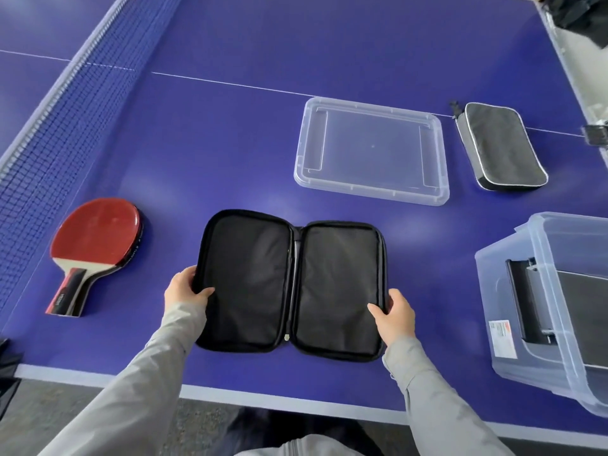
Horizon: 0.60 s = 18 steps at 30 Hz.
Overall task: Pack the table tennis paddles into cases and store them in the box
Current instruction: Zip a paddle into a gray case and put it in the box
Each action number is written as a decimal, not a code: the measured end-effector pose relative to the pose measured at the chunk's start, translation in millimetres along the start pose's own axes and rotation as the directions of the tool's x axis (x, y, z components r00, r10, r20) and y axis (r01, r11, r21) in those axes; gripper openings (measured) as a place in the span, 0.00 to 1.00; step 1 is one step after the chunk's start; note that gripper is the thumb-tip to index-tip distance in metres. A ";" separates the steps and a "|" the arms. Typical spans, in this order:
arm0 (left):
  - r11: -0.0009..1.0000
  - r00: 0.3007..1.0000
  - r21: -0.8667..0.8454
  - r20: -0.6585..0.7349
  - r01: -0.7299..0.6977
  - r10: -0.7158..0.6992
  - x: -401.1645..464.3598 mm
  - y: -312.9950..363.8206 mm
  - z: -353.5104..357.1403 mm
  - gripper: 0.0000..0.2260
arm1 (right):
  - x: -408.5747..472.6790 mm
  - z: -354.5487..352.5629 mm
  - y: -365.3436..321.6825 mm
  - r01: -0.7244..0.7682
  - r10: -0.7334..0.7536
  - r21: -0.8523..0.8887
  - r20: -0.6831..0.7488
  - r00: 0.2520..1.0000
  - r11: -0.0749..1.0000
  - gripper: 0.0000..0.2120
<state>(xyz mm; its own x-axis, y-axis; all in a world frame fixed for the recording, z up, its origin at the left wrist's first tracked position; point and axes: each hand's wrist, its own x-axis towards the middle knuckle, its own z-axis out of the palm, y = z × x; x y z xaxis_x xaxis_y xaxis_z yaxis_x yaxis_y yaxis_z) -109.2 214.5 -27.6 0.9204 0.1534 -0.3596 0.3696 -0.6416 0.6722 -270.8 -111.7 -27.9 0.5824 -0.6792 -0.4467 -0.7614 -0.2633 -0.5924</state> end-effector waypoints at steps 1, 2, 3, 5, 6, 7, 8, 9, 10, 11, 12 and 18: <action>1.000 1.000 0.023 -0.003 -0.011 0.011 0.0 -1.8 2.3 0.20 | 0.8 0.1 2.2 -0.009 0.009 -0.012 -0.001 1.000 1.000 0.16; 0.999 1.000 0.044 -0.007 -0.018 0.018 0.4 -3.6 3.9 0.21 | 0.9 0.1 3.9 -0.017 0.017 -0.008 -0.002 1.000 1.000 0.18; 0.998 1.000 0.059 -0.009 -0.019 0.020 0.8 -4.9 4.8 0.23 | 0.5 0.5 5.1 -0.020 0.020 0.002 -0.004 1.000 1.000 0.20; 0.997 1.000 0.079 -0.010 -0.018 0.019 1.6 -7.2 5.5 0.26 | -0.3 1.9 7.5 -0.007 0.007 0.010 -0.008 1.000 1.000 0.22; 0.995 1.000 0.095 -0.009 -0.022 0.023 1.7 -8.3 5.6 0.26 | -0.9 2.5 8.1 0.005 -0.005 0.003 -0.016 1.000 1.000 0.24; 0.993 0.999 0.114 -0.007 -0.031 0.032 1.8 -9.6 5.6 0.26 | -1.9 2.9 8.4 0.018 -0.018 -0.006 -0.027 0.999 1.000 0.25; 0.991 0.999 0.129 -0.005 -0.041 0.042 1.9 -10.5 5.5 0.26 | -3.1 3.4 8.2 0.033 -0.034 -0.015 -0.041 0.999 0.999 0.27; 0.990 0.999 0.136 -0.003 -0.047 0.048 2.1 -11.0 5.3 0.26 | -4.7 3.8 7.4 0.053 -0.054 -0.028 -0.054 0.997 0.998 0.29; 0.989 0.999 0.139 -0.001 -0.050 0.051 2.2 -11.6 4.9 0.26 | -6.3 4.5 6.9 0.079 -0.082 -0.049 -0.064 0.995 0.996 0.30; 0.989 0.999 0.143 0.000 -0.050 0.050 1.8 -11.8 4.4 0.26 | -7.9 5.2 6.2 0.109 -0.114 -0.079 -0.070 0.991 0.991 0.31; 0.988 0.999 0.149 0.003 -0.049 0.049 1.2 -12.3 3.4 0.26 | -9.3 5.9 5.8 0.137 -0.145 -0.109 -0.071 0.987 0.985 0.31; 0.965 0.996 0.252 -0.029 -0.072 0.082 -1.4 -23.8 -21.4 0.26 | -14.5 7.6 -0.6 0.193 -0.205 -0.137 -0.079 0.976 0.972 0.32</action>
<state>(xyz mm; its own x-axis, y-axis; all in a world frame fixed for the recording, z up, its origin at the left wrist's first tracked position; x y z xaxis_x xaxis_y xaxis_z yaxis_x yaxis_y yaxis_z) -116.6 245.6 -29.2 0.9510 0.1220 -0.2842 0.2579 -0.8199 0.5111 -276.6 -96.5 -26.1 0.7017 -0.6627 -0.2615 -0.6664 -0.4807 -0.5700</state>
